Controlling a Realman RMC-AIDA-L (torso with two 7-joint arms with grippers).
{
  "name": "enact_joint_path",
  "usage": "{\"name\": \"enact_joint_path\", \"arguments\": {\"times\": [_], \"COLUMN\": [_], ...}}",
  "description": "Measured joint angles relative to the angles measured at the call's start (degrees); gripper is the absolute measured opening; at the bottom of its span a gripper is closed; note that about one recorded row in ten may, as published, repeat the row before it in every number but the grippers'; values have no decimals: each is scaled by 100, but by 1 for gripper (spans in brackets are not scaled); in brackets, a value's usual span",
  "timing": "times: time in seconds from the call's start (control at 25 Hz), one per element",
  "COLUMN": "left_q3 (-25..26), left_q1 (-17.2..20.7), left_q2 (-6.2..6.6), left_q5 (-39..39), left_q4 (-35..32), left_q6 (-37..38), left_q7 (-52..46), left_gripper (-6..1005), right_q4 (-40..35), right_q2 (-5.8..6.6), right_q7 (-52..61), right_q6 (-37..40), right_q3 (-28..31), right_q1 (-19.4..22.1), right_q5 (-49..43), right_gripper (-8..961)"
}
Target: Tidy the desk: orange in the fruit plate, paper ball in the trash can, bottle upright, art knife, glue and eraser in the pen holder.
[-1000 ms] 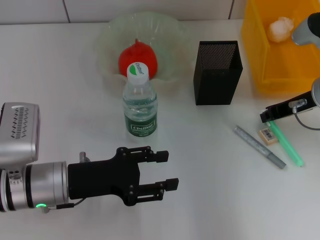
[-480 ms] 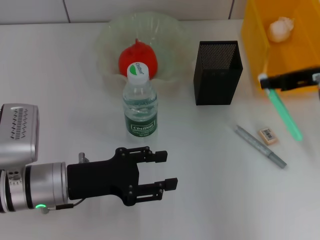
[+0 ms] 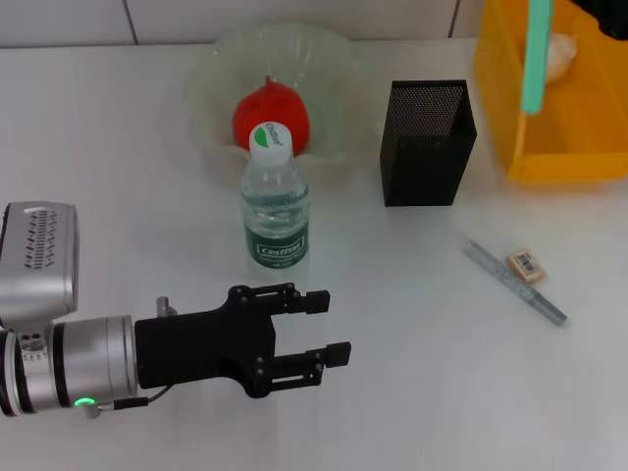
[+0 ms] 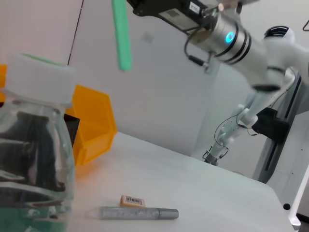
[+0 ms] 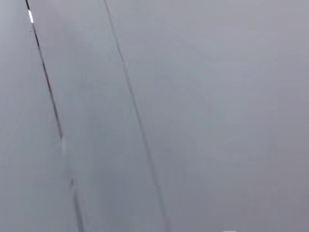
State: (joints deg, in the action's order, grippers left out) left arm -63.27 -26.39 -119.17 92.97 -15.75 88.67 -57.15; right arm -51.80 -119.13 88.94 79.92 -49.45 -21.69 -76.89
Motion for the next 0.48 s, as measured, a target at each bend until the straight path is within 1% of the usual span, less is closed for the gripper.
{"name": "enact_joint_path", "arguments": {"times": [0.08, 0.16, 0.2, 0.24, 0.32, 0.48], "left_q3": [0, -21, -15, -15, -8, -8], "left_q1": [0, -5, -6, -6, -6, -7], "left_q2": [0, -1, -1, -1, -1, -1], "left_q5": [0, -57, -90, -90, -124, -156], "left_q4": [0, 15, 42, 42, 70, 93], "left_q6": [0, -6, 0, 0, 13, 20], "left_q7": [0, 2, 2, 2, 3, 3], "left_gripper": [663, 663, 663, 663, 663, 663], "right_q4": [1141, 2184, 2890, 2890, 3246, 3473], "right_q2": [4, 3, 1, 1, -5, -28], "right_q7": [-1497, -2802, -3645, -3645, -4048, -4172], "right_q6": [65, 173, 193, 193, 42, -259], "right_q3": [14, 17, 19, 19, -15, -69], "right_q1": [-238, -514, -776, -776, -996, -1169], "right_q5": [847, 1498, 1804, 1804, 1838, 1807], "right_gripper": [196, 205, 209, 213, 221, 237]}}
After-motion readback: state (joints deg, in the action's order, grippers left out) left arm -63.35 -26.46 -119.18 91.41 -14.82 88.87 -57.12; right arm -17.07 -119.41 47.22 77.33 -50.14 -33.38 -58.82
